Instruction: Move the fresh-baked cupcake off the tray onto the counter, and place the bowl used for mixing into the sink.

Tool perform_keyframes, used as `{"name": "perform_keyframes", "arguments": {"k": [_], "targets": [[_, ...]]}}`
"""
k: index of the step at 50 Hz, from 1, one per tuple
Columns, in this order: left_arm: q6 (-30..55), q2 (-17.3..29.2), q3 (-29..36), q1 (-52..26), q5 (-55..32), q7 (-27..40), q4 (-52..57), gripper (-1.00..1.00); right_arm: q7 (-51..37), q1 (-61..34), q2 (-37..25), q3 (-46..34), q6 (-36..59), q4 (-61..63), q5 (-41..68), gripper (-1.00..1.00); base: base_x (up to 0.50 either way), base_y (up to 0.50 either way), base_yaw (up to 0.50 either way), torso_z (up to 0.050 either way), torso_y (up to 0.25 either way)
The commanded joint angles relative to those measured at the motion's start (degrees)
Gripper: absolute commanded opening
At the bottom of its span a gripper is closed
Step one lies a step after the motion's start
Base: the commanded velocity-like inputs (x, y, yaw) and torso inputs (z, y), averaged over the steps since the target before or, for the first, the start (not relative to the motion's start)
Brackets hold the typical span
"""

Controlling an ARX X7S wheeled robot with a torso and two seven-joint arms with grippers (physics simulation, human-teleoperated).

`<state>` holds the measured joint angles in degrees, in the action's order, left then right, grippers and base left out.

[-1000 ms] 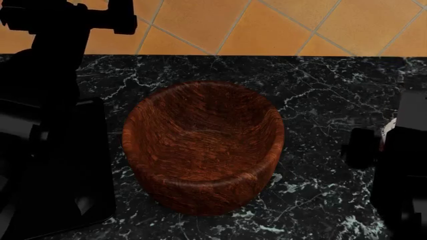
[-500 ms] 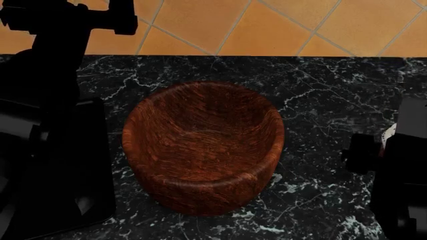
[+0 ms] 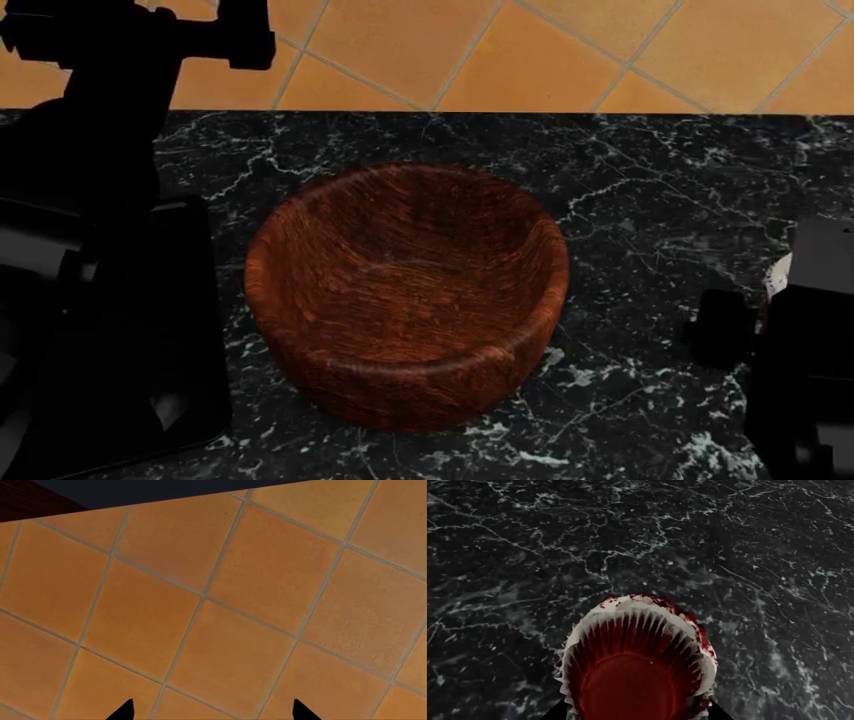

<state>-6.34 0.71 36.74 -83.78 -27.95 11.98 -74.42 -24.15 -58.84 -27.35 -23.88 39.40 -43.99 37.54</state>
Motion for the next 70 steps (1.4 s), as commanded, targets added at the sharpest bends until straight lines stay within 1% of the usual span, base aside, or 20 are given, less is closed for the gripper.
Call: {"name": "perform_keyframes", "arguments": {"k": [1,8,19,26,27,28,30,35,36,41,48,56,70], "targets": [[-1.2,-0.1,-0.8,0.8,3.3,0.5,0.1,1.00,-1.6,1.7,-1.5,0.7,3.7,5.8,2.2,1.00,0.00,0.00,0.00,0.000,0.000],[-1.2,-0.2,-0.6,0.7,3.1,0.4,0.1,1.00,-7.4,4.5,-4.2,3.1,11.8,19.0,6.9,1.00,0.00,0.00,0.00,0.000,0.000],[-1.2,-0.2,-0.3,0.7,2.9,0.4,0.1,1.00,-12.6,8.7,-7.0,6.7,19.1,29.2,12.8,1.00,0.00,0.00,0.00,0.000,0.000],[-1.5,-0.2,-0.2,0.8,2.7,0.3,0.0,1.00,-15.3,9.1,-7.3,8.4,22.7,32.5,15.7,1.00,0.00,0.00,0.00,0.000,0.000],[-1.4,-0.2,-0.2,0.8,2.6,0.3,0.1,1.00,-15.5,9.0,-7.2,8.7,23.3,32.7,16.3,1.00,0.00,0.00,0.00,0.000,0.000],[-1.3,-0.1,-0.2,0.7,2.6,0.4,0.3,1.00,-16.4,7.9,-7.0,8.3,25.9,32.4,17.0,1.00,0.00,0.00,0.00,0.000,0.000],[-1.0,-0.1,-0.1,0.6,2.5,0.4,0.5,1.00,-16.6,7.0,-6.1,9.9,26.4,32.8,18.9,1.00,0.00,0.00,0.00,0.000,0.000],[-0.6,0.2,0.1,0.9,2.2,0.4,1.5,1.00,-15.1,2.1,-4.3,9.0,28.3,30.3,19.8,1.00,0.00,0.00,0.00,0.000,0.000],[-0.5,0.3,0.2,1.0,2.3,0.6,1.8,1.00,-14.8,1.9,-3.9,10.2,28.2,29.8,20.8,1.00,0.00,0.00,0.00,0.000,0.000],[-0.8,0.4,0.2,1.1,2.1,0.7,1.7,1.00,-13.8,-2.1,-2.7,8.9,30.2,28.7,21.3,1.00,0.00,0.00,0.00,0.000,0.000],[-0.2,0.8,0.3,1.2,1.7,1.0,2.9,1.00,-9.4,-6.9,-0.9,4.9,29.6,25.1,19.2,1.00,0.00,0.00,0.00,0.000,0.000],[0.0,0.9,0.6,1.3,1.5,1.0,3.3,1.00,-7.6,-12.1,1.1,3.1,31.2,22.8,19.1,1.00,0.00,0.00,0.00,0.000,0.000],[0.0,1.0,1.0,1.4,1.3,1.2,3.7,1.00,-3.3,-17.4,2.6,-0.5,30.8,20.3,17.6,1.00,0.00,0.00,0.00,0.000,0.000]]}}
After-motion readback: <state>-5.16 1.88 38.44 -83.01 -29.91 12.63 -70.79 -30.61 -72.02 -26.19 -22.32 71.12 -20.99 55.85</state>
